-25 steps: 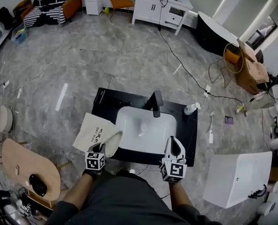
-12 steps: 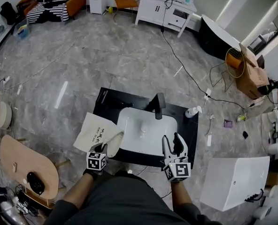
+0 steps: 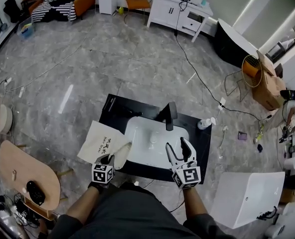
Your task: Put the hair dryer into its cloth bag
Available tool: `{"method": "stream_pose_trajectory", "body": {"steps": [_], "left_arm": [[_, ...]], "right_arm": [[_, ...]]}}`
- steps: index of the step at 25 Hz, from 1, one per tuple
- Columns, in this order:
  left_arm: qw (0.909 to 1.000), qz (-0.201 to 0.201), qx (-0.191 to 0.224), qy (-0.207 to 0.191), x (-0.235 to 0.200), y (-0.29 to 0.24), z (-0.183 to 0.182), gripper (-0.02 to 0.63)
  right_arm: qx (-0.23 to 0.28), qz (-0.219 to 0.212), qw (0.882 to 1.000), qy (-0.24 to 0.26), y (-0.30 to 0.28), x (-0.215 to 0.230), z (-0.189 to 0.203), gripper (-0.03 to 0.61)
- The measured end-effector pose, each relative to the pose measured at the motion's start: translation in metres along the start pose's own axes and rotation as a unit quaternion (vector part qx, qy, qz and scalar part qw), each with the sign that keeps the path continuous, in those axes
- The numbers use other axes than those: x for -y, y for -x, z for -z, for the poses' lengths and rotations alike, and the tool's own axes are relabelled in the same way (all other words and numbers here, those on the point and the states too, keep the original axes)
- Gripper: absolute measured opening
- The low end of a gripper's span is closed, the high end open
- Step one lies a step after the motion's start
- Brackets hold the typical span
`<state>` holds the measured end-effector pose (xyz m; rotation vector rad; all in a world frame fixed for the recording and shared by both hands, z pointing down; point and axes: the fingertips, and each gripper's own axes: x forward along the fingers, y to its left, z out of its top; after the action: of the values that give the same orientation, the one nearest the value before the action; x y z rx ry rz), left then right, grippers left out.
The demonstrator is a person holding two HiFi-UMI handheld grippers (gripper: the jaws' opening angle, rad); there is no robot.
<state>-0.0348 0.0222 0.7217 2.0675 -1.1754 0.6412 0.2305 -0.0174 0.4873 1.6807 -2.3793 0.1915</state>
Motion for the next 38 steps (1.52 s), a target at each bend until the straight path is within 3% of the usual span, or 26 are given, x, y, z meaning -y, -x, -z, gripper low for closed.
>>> {"method": "stream_pose_trajectory", "body": {"steps": [6, 13, 23, 38], "left_arm": [[0.9999, 0.003, 0.0, 0.012, -0.001, -0.004, 0.003, 0.026], [0.9998, 0.008, 0.001, 0.016, -0.001, -0.005, 0.0, 0.026], [0.9997, 0.017, -0.003, 0.02, -0.001, -0.007, 0.002, 0.028], [0.9987, 0.035, -0.01, 0.036, -0.002, -0.007, 0.012, 0.028]], "right_arm": [[-0.038, -0.064, 0.996, 0.055, -0.066, -0.018, 0.012, 0.244], [-0.089, -0.129, 0.983, 0.099, -0.149, -0.043, 0.038, 0.244], [-0.181, -0.2, 0.949, 0.164, -0.244, -0.082, 0.1, 0.244], [-0.29, -0.247, 0.897, 0.226, -0.329, -0.111, 0.181, 0.244]]}}
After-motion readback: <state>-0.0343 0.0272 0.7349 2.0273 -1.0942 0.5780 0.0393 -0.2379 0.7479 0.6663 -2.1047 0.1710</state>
